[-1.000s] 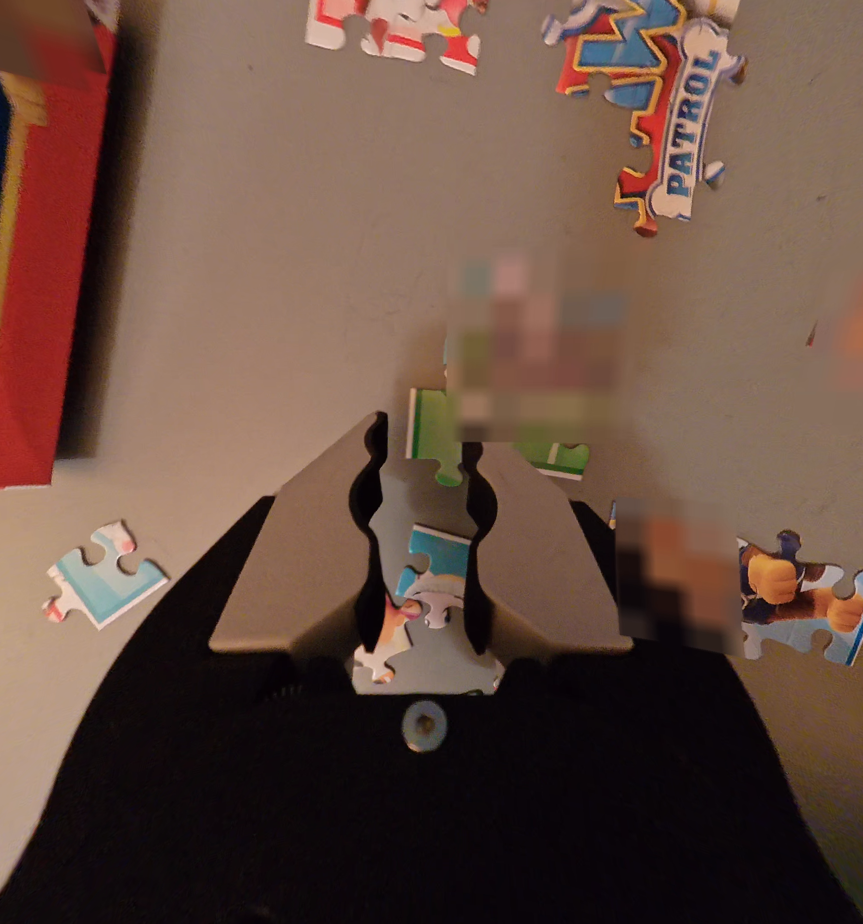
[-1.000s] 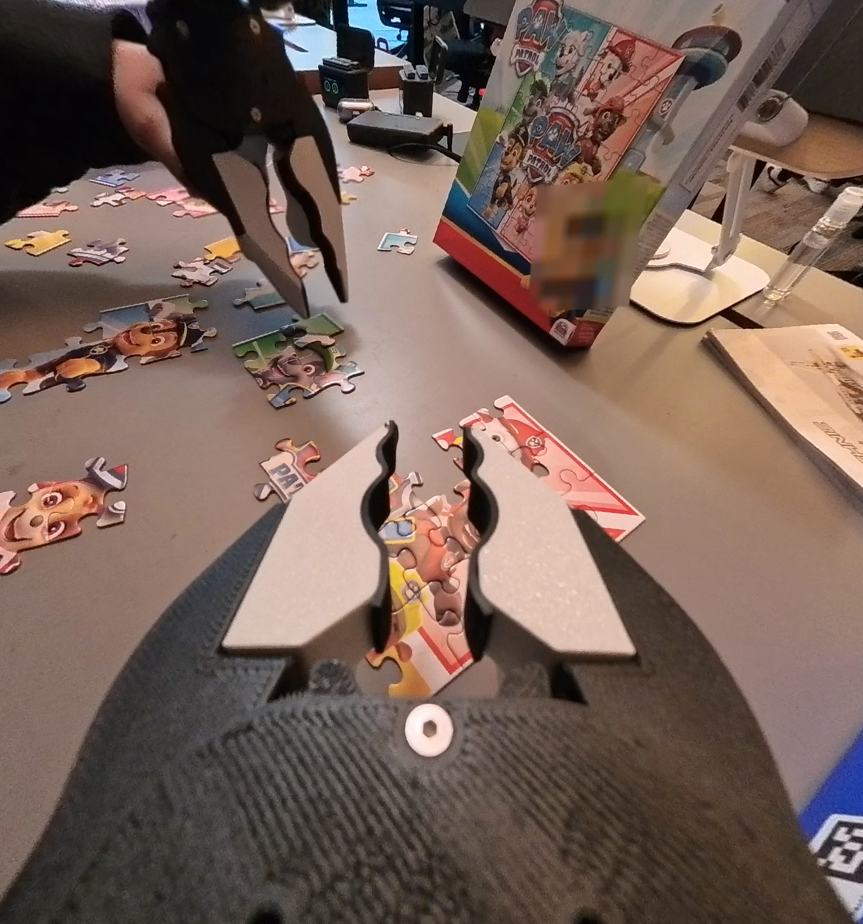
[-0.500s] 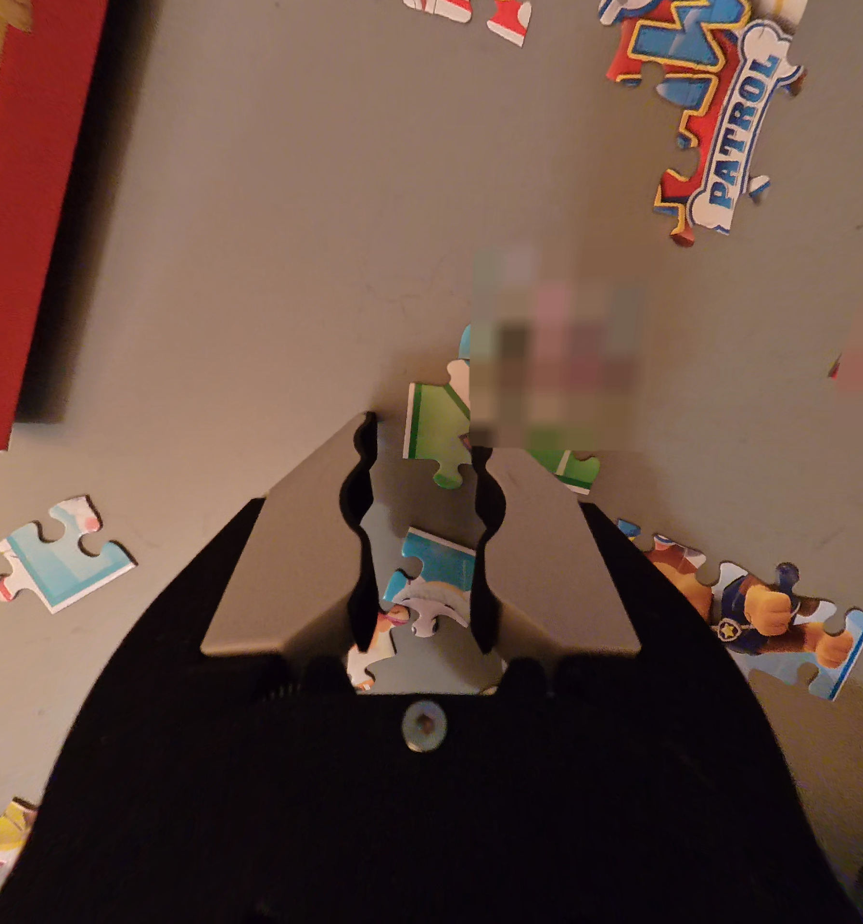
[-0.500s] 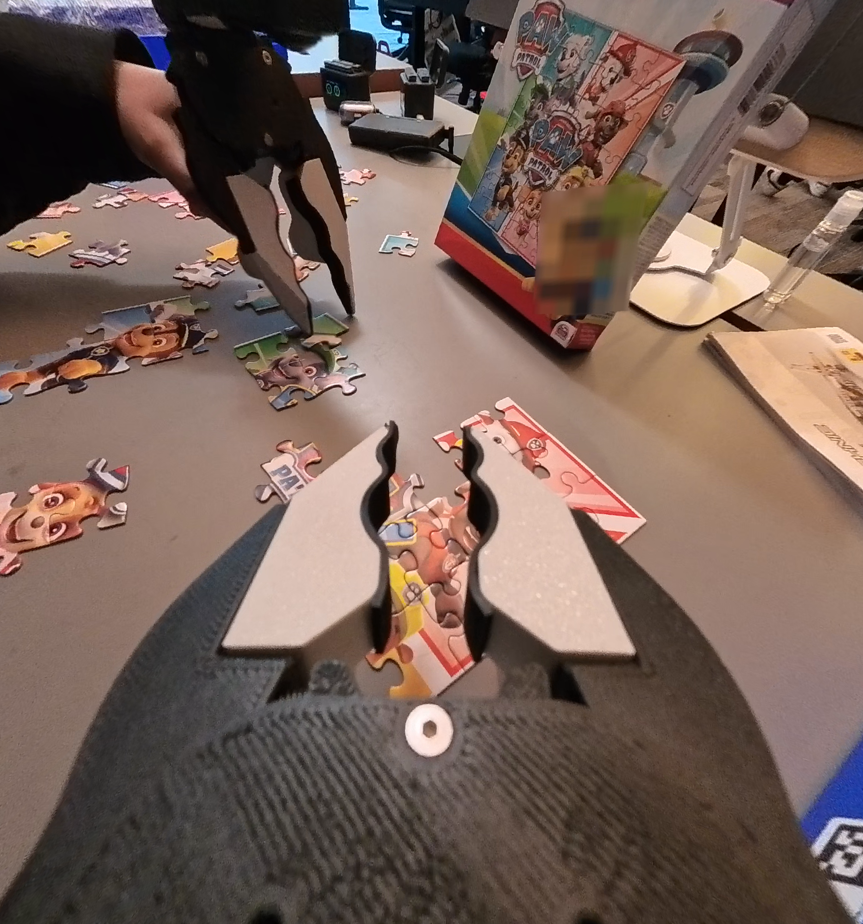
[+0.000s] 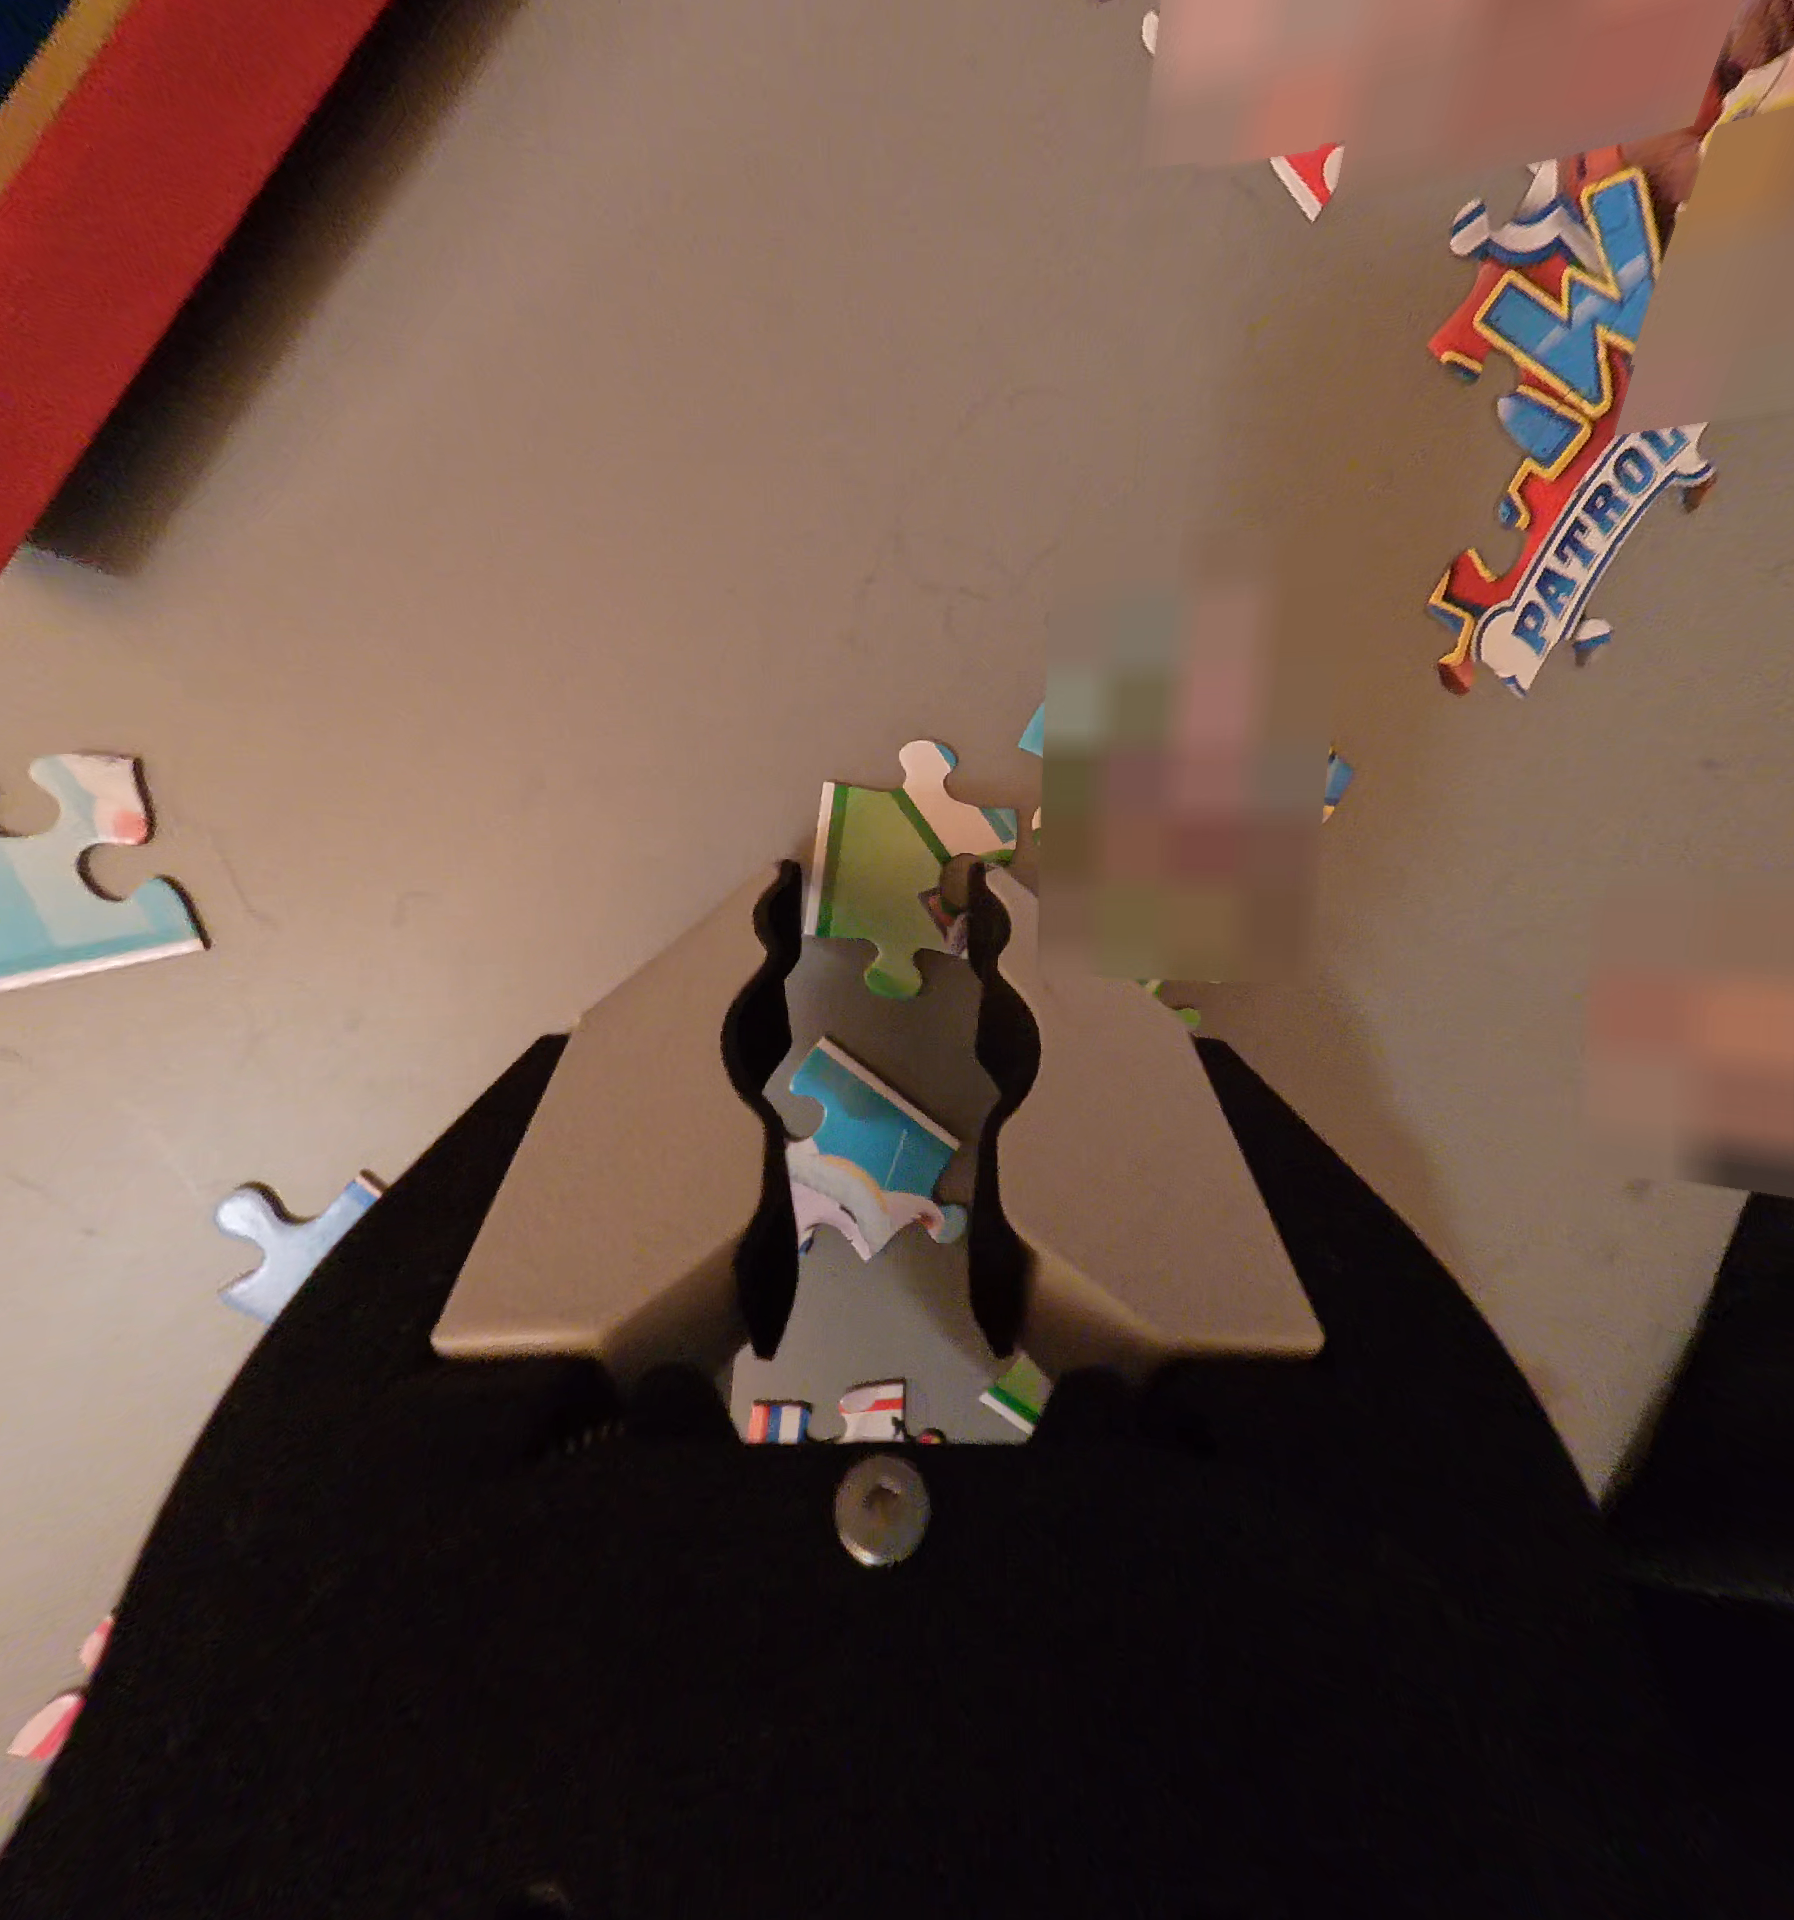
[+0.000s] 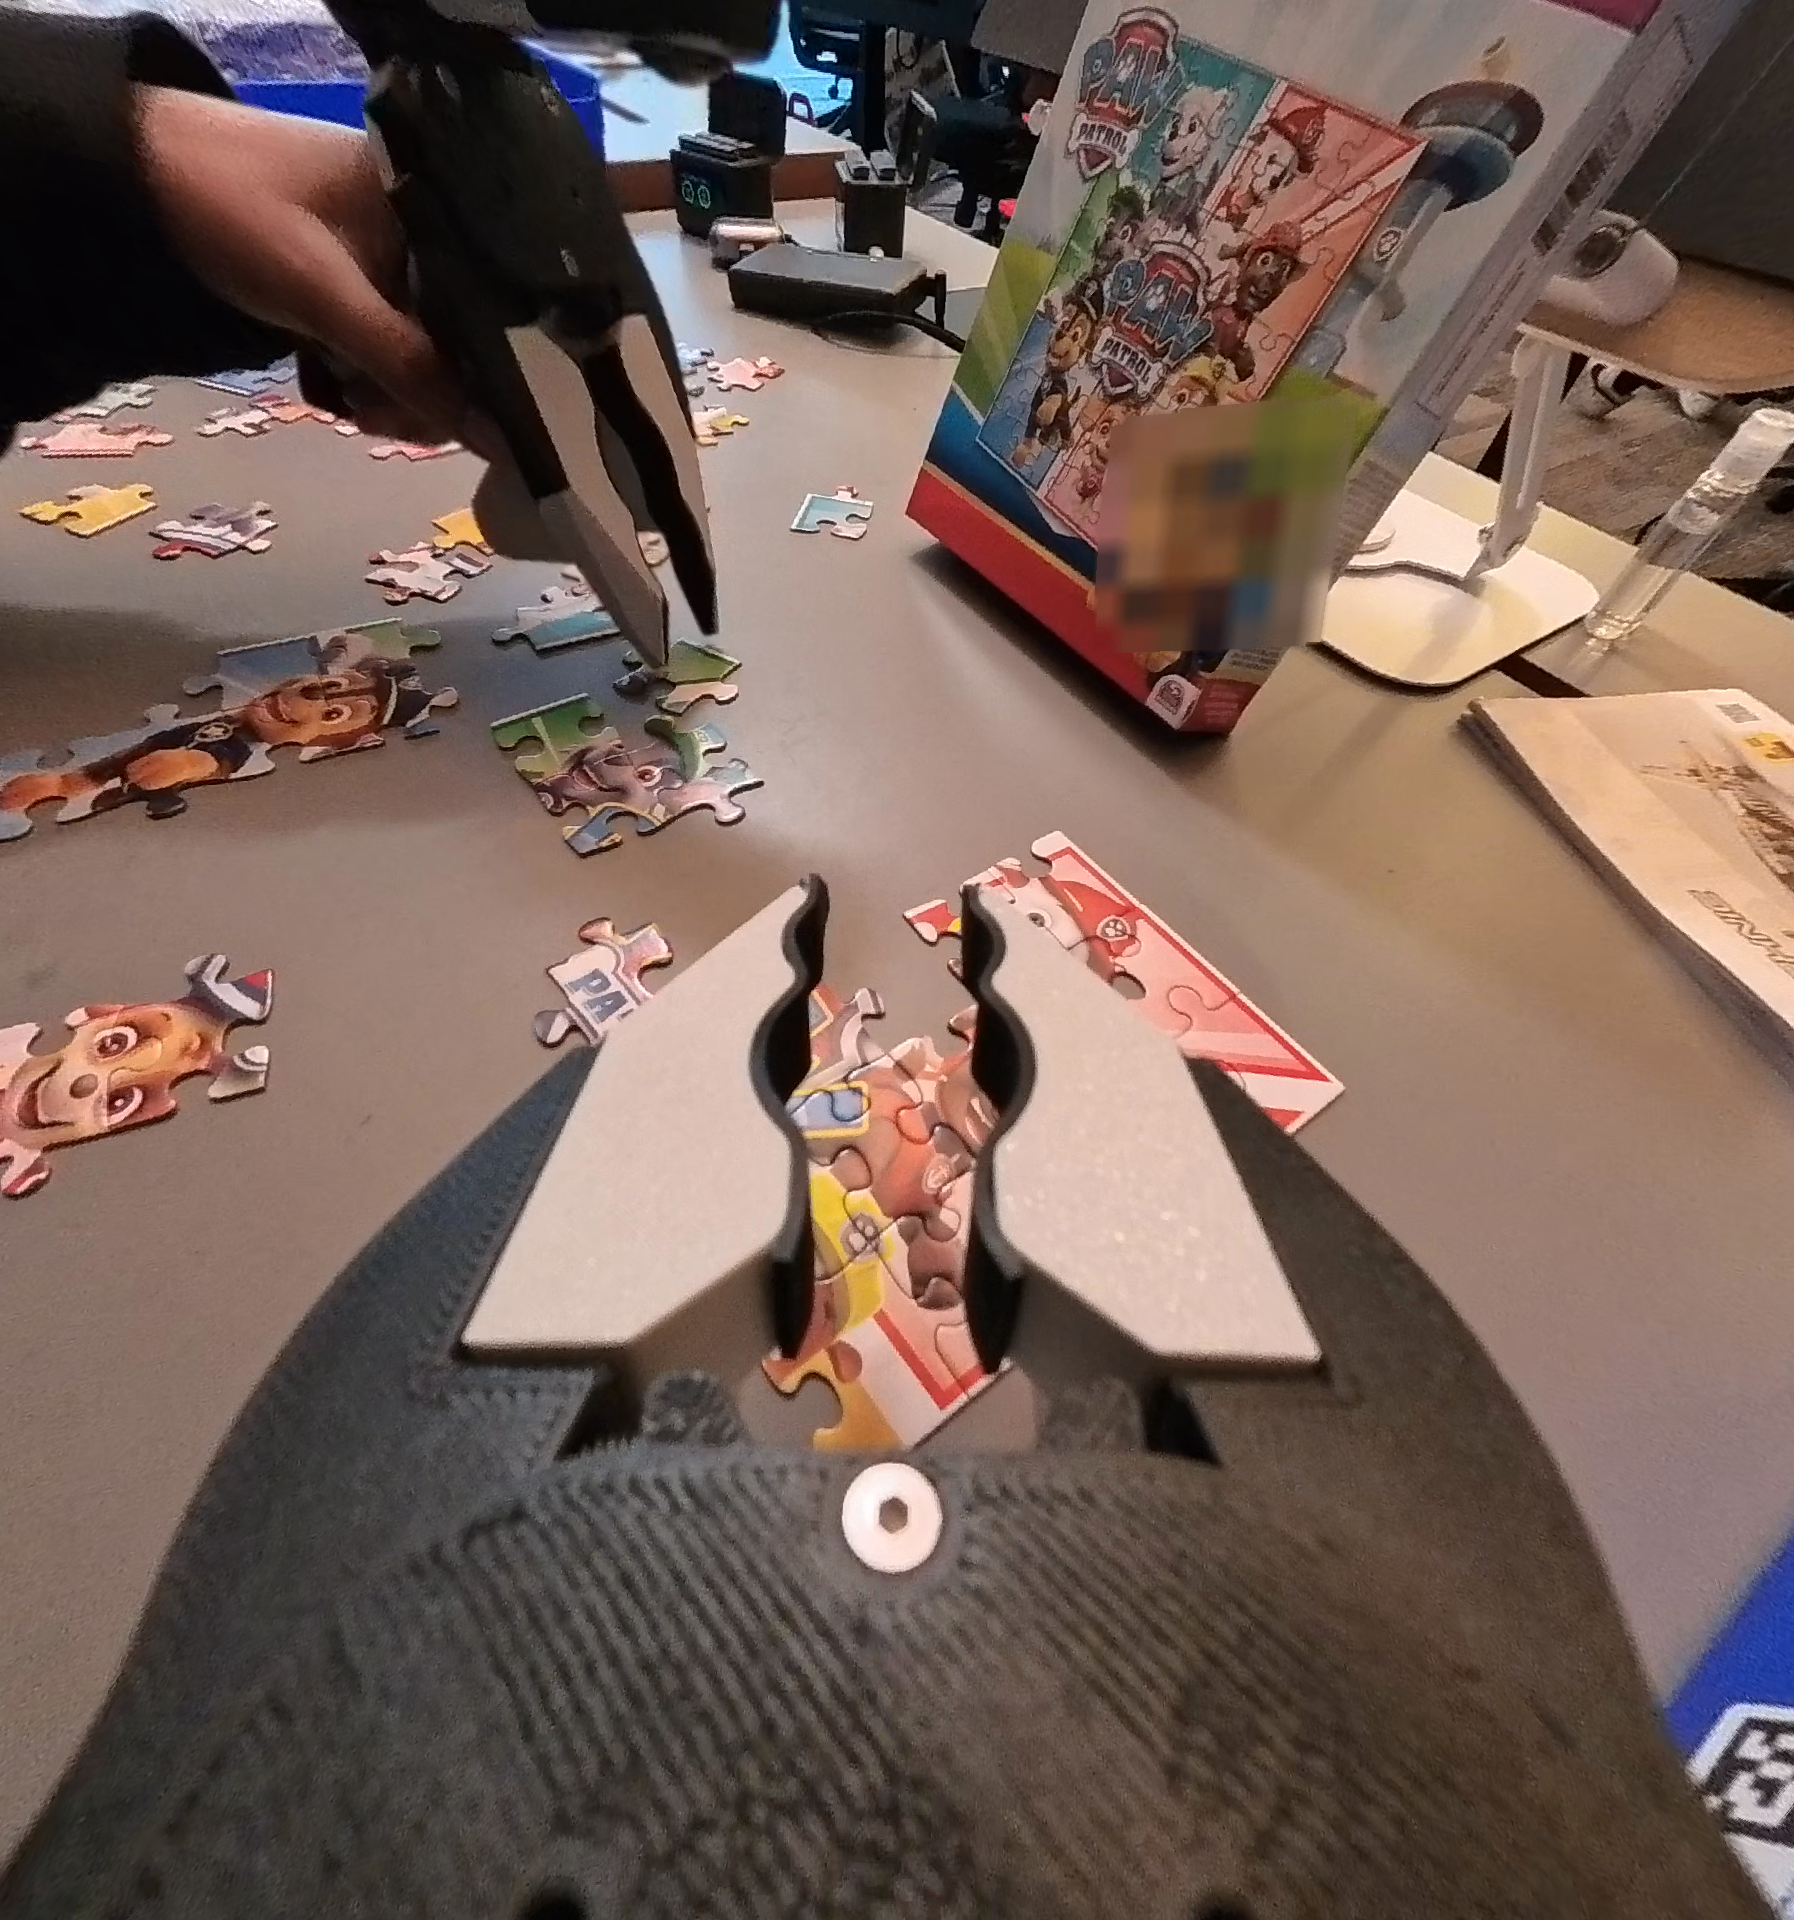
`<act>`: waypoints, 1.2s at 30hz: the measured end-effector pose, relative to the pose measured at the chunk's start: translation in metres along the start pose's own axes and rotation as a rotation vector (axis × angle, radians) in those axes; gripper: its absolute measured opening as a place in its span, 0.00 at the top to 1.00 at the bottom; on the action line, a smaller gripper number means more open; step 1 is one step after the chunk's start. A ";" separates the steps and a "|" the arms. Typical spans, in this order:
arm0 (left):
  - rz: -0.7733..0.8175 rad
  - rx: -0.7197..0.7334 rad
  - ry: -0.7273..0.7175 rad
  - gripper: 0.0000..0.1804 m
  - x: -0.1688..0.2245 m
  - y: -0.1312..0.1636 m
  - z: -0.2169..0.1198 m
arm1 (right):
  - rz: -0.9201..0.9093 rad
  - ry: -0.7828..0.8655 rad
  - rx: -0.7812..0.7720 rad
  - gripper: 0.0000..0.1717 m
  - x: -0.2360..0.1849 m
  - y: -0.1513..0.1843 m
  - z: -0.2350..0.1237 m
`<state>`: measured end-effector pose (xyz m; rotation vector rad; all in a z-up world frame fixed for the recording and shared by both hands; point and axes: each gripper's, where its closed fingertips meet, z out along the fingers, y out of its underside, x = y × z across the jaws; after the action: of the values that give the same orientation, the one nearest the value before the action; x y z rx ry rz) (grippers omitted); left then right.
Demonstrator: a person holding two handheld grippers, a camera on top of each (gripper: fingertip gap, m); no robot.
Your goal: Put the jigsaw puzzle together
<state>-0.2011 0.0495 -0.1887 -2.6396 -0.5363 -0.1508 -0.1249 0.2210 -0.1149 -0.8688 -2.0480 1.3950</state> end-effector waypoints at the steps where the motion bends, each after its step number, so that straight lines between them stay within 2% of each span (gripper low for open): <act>1: -0.010 0.011 -0.003 0.83 -0.002 0.000 -0.002 | 0.000 0.000 0.000 0.86 0.000 0.000 0.000; 6: -0.046 0.008 0.001 0.82 -0.004 0.009 -0.004 | -0.001 -0.001 -0.002 0.86 0.000 0.000 0.001; 18: -0.088 -0.024 0.106 0.83 0.028 0.023 -0.004 | -0.002 -0.003 -0.001 0.86 -0.001 0.000 0.001; 27: -0.108 0.001 0.178 0.83 0.042 0.020 -0.005 | -0.002 -0.003 -0.001 0.86 -0.001 0.000 0.001; 36: -0.119 0.046 0.188 0.84 0.045 0.013 -0.010 | -0.003 -0.002 -0.003 0.86 -0.001 0.000 0.001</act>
<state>-0.1543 0.0497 -0.1762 -2.5153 -0.6236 -0.4137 -0.1248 0.2197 -0.1154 -0.8655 -2.0521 1.3919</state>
